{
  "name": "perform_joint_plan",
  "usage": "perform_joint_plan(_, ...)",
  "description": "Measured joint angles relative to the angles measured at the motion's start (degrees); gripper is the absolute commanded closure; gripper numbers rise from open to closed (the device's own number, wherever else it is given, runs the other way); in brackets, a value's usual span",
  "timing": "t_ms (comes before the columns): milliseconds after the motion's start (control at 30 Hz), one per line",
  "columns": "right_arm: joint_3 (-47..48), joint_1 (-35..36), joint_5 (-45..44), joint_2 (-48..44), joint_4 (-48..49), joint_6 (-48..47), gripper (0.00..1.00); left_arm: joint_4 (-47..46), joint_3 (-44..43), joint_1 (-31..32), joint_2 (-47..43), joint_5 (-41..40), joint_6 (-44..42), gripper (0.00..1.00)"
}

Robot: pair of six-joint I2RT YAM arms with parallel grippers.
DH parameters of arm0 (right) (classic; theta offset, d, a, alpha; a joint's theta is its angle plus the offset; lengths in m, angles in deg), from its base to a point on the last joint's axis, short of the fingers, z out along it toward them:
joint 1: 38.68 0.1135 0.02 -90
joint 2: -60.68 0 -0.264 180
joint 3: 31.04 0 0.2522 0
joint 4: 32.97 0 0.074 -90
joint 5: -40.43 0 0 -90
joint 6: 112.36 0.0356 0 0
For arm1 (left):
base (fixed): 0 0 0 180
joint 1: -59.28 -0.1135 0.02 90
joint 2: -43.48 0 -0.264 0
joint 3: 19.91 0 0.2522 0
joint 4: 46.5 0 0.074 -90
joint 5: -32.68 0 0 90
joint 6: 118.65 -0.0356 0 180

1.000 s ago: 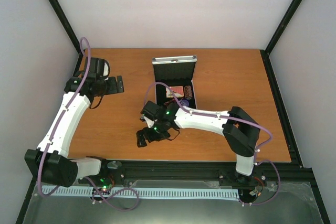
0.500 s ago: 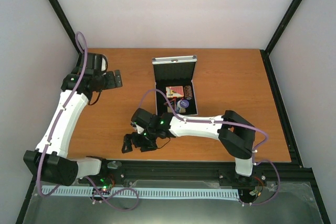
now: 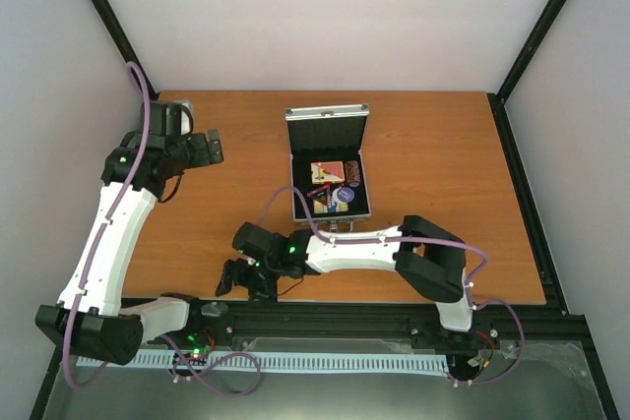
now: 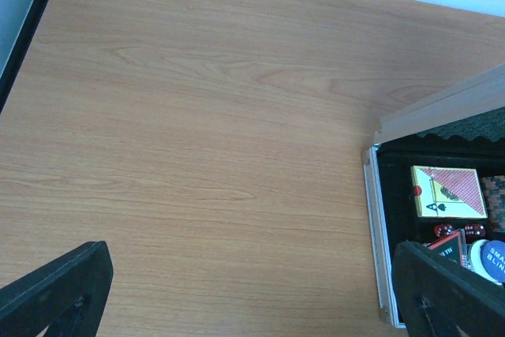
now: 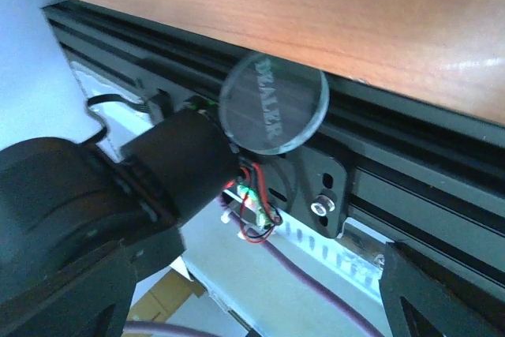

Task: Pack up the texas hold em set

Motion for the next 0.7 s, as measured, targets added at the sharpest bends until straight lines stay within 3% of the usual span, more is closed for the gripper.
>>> perform_joint_plan(300, 0.3, 2.4, -0.1, 5.6, 2.4, 9.5, 0.22, 0.4, -0.1, 0.0, -0.6, 1.3, -0.5, 0.0)
perform_joint_plan(700, 7.9, 2.6, 0.0, 13.2, 3.2, 15.7, 0.29, 0.5, -0.1, 0.0, -2.1, 2.5, -0.5, 0.0)
